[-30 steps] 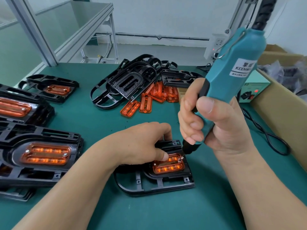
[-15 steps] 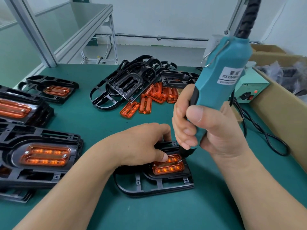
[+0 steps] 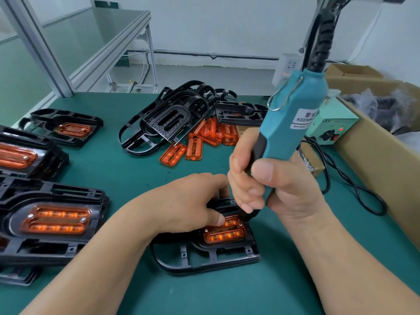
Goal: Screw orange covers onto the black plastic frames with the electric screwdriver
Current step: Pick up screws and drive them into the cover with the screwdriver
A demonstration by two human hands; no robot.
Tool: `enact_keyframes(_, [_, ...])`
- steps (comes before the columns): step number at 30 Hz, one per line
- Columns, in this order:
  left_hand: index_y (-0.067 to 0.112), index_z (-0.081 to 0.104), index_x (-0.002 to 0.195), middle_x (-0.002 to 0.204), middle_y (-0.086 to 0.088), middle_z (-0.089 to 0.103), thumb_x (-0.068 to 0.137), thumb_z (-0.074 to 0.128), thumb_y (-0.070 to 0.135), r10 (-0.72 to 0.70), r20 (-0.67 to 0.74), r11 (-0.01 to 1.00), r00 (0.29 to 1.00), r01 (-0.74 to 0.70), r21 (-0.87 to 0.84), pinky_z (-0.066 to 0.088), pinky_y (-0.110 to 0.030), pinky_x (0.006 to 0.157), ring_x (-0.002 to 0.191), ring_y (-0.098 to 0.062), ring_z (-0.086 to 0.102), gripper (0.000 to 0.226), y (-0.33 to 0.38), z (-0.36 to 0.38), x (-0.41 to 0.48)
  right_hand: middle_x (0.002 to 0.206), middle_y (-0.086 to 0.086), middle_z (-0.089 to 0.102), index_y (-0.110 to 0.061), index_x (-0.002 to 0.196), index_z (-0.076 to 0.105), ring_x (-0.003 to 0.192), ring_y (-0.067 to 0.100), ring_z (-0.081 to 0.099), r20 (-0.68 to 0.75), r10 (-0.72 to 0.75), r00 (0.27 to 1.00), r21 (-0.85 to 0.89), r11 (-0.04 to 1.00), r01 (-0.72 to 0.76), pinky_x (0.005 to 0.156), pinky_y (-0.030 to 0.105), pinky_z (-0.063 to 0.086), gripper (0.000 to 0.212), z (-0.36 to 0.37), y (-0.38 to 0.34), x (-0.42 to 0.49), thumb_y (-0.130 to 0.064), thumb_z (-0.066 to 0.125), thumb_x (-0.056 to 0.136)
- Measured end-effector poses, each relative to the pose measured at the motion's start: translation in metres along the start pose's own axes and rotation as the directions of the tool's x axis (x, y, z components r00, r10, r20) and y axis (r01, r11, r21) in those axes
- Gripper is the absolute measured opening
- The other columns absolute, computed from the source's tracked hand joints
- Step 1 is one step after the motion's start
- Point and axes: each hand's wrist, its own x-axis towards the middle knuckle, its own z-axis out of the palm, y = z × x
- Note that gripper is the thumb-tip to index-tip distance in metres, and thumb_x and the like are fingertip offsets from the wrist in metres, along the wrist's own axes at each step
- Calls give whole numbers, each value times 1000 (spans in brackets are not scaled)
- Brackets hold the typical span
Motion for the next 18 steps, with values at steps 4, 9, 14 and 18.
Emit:
enact_keyframes(4, [37,54,126,127,10,62,93,77,36,10,3,1000,1000,-10,2,48,-44,106,123,-16,57,40,-2,2,1,61,1,55,-6,102,68,42,15,48,22,-39,999,-21,999,40,48,28,48,33,1,-2,-2,-36,79,93])
enact_keyframes(9, [50,49,107,119,10,60,94,74,36,42,-6,999,999,-42,7,49,-42,103,116,-14,56,31,1,1,-3,60,9,55,-7,106,68,43,19,52,-11,-30,1000,-161,987,27,51,30,48,39,5,-2,-4,-42,80,93])
enact_keyframes(14, [53,46,103,119,13,59,94,74,36,46,-19,999,999,-46,4,49,-41,103,115,-11,56,34,4,0,-4,61,10,55,-6,107,67,44,20,53,3,-32,999,-173,984,32,50,31,47,42,5,-1,-4,-44,79,94])
enact_keyframes(18, [52,48,97,114,10,61,93,74,36,29,-13,1000,999,-29,1,50,-42,99,110,-13,58,31,6,-1,-6,62,7,58,-6,107,67,44,20,54,-22,-71,997,-166,984,66,50,30,48,41,6,1,-4,-44,78,95])
